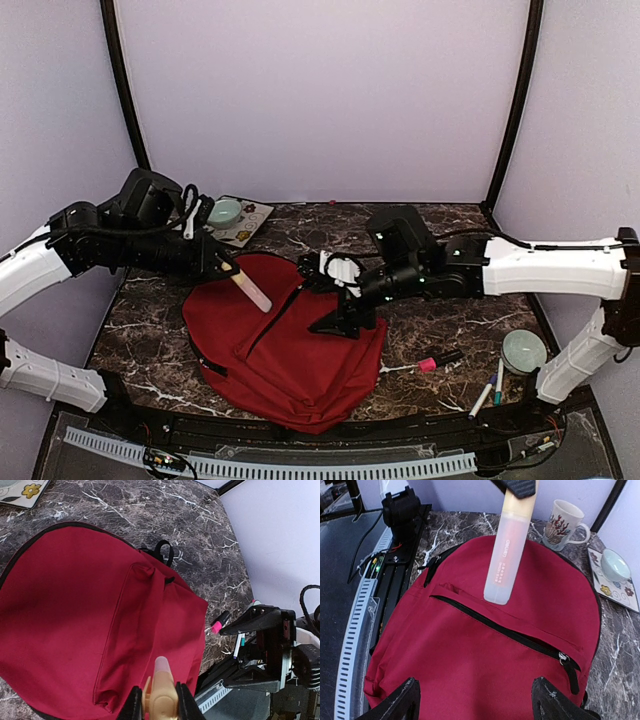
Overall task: Pack the student bag
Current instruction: Pick up the lower front pocket of the student bag.
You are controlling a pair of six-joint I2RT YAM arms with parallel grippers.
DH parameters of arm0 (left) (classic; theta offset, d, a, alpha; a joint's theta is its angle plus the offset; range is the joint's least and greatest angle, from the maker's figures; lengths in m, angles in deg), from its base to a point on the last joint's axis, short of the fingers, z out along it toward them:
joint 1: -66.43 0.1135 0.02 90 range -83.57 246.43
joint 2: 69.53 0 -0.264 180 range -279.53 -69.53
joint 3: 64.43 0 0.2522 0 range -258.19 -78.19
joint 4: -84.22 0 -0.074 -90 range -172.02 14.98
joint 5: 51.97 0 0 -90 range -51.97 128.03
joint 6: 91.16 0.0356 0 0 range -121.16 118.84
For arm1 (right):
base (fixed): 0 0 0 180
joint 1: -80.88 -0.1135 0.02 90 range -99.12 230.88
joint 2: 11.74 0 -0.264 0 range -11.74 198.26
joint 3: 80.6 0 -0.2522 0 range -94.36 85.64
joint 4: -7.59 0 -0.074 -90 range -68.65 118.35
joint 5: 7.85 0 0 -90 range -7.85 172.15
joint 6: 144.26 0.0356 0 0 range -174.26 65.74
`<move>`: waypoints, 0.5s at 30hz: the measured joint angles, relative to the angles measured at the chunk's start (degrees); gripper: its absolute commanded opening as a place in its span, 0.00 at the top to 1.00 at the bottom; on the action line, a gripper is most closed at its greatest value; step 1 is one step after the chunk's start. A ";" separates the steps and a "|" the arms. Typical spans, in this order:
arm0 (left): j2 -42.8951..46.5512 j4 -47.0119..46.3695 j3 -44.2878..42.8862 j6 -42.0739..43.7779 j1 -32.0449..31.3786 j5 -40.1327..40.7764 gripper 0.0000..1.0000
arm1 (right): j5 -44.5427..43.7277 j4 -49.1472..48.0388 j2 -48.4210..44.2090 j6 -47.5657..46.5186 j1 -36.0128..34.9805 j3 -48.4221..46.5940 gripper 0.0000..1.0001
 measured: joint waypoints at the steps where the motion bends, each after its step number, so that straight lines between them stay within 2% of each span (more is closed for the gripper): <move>1: 0.31 0.90 0.00 0.07 0.00 0.52 1.00 | 0.52 1.03 2.05 -1.16 0.00 -1.49 0.25; 5: 0.87 2.08 0.24 0.42 0.00 0.94 1.00 | 1.66 4.98 11.50 -6.03 0.00 -8.31 0.25; 15: 0.26 1.81 1.36 1.88 0.00 -1.16 1.00 | 1.18 12.94 24.52 -17.66 0.00 -18.88 0.28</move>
